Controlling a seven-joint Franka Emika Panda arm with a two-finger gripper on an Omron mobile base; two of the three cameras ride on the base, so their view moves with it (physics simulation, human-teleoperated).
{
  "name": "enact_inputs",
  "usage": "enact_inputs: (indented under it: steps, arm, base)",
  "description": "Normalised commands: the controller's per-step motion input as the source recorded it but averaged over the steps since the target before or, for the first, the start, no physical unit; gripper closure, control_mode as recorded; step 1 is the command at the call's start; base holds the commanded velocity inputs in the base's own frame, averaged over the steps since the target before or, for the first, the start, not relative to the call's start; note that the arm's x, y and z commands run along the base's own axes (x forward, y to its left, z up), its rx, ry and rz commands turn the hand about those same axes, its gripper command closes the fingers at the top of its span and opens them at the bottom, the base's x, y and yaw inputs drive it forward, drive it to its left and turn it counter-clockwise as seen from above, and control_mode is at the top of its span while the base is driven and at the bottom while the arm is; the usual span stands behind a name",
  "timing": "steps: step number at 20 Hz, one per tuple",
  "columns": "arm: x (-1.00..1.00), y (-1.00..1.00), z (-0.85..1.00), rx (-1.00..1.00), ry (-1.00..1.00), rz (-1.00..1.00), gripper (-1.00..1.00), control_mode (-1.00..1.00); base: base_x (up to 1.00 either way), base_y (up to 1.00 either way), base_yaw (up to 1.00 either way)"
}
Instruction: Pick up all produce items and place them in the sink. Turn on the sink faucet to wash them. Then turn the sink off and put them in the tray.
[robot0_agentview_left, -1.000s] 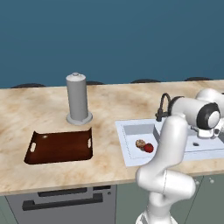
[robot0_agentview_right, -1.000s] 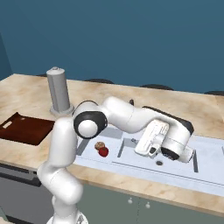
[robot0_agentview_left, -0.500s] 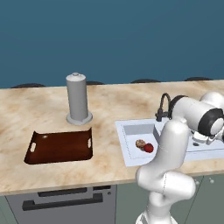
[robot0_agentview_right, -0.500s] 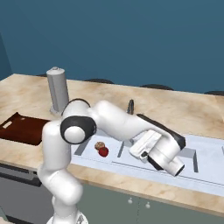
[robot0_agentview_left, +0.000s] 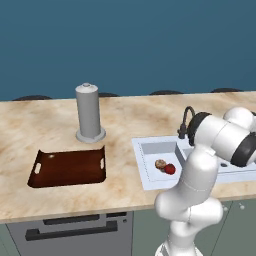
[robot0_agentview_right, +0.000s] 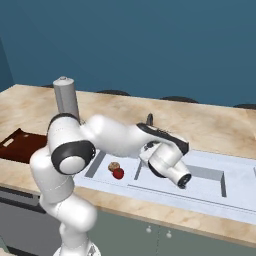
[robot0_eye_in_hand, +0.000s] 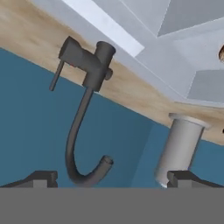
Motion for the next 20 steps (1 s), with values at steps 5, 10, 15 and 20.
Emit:
enact_inputs:
  steps: [5, 10, 15, 20]
  arm:
    - [0.52, -0.18, -0.08, 0.09, 0.0, 0.04, -1.0, -1.0]
    - [0.24, -0.31, -0.18, 0.13, 0.0, 0.13, -1.0, -1.0]
    - [0.06, -0.31, -0.02, 0.16, 0.0, 0.14, -1.0, -1.0]
    - [0.12, -0.07, -0.18, 0.13, 0.0, 0.08, -1.0, -1.0]
  base:
    - [0.0, 0.0, 0.0]
    - [0.0, 0.0, 0.0]
    - [0.0, 0.0, 0.0]
    - [0.0, 0.0, 0.0]
